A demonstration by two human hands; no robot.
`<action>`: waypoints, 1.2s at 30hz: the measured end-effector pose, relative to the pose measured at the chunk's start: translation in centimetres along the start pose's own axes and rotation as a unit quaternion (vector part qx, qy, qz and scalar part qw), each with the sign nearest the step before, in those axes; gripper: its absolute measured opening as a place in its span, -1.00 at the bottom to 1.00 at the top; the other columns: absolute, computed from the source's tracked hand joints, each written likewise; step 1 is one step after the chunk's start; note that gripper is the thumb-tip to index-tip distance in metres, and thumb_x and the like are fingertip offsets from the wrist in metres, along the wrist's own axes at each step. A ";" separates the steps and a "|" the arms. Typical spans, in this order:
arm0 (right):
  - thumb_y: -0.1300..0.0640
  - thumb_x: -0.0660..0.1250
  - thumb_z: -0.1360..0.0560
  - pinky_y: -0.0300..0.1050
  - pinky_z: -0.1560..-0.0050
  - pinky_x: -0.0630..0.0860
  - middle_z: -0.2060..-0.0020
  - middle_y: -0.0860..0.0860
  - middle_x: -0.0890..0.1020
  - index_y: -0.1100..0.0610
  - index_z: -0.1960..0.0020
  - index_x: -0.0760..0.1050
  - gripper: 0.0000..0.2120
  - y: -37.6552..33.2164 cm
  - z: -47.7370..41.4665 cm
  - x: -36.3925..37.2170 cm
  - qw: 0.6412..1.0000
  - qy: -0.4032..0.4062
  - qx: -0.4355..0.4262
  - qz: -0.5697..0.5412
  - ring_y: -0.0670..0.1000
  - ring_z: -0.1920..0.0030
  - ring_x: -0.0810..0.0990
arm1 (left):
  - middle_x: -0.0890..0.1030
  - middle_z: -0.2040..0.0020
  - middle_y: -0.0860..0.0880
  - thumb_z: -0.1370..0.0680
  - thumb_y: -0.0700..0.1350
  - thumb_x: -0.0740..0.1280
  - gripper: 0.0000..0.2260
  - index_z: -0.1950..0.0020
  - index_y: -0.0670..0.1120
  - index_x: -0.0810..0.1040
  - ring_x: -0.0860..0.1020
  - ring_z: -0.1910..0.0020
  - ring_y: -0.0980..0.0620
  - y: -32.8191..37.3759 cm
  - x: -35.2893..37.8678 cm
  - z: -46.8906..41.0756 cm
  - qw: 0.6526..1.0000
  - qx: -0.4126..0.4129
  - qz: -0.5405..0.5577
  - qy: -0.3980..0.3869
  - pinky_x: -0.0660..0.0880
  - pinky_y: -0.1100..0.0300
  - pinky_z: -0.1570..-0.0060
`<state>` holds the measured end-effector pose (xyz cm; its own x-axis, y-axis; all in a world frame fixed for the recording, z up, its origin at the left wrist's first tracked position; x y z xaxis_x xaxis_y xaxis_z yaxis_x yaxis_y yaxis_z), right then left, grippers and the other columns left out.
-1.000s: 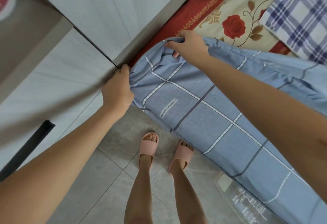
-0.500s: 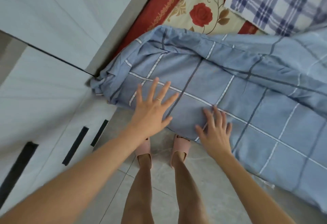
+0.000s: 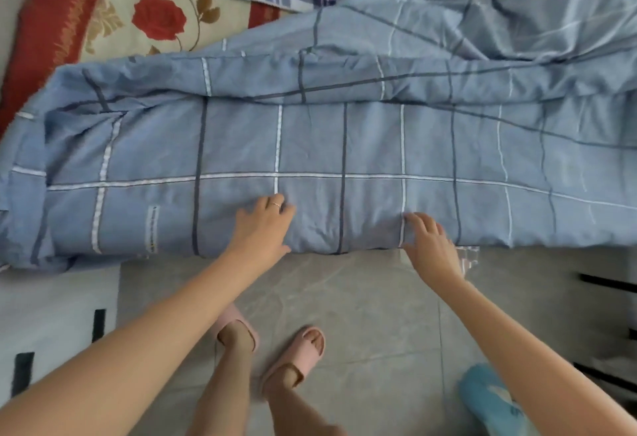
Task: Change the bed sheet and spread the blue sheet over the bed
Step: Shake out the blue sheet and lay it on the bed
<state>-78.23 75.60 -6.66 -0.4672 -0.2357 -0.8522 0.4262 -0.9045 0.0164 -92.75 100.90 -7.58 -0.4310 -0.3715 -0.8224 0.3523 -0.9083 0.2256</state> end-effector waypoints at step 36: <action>0.29 0.20 -0.54 0.00 0.05 0.44 -0.06 0.19 0.58 0.22 -0.09 0.49 -0.83 14.5 -5.2 -1.6 0.988 0.001 -0.018 0.156 0.23 -0.06 0.57 | 0.49 -0.17 -0.06 -0.50 -0.13 0.37 -0.73 -0.16 -0.12 0.43 0.49 -0.17 -0.05 12.5 2.0 -4.6 0.988 0.025 -0.155 0.007 0.38 0.13 0.02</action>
<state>-67.21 64.72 -7.78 -0.3085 -0.4998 -0.8094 0.5756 -0.7755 0.2594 -85.43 89.70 -8.78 -0.4997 -0.0714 -0.8632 0.1632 -0.9865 -0.0129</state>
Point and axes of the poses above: each hand's wrist, its own z-axis away from the middle knuckle, its own x-axis out of the palm, y = z × x, the point moved 4 cm from there along -z, towards the middle knuckle
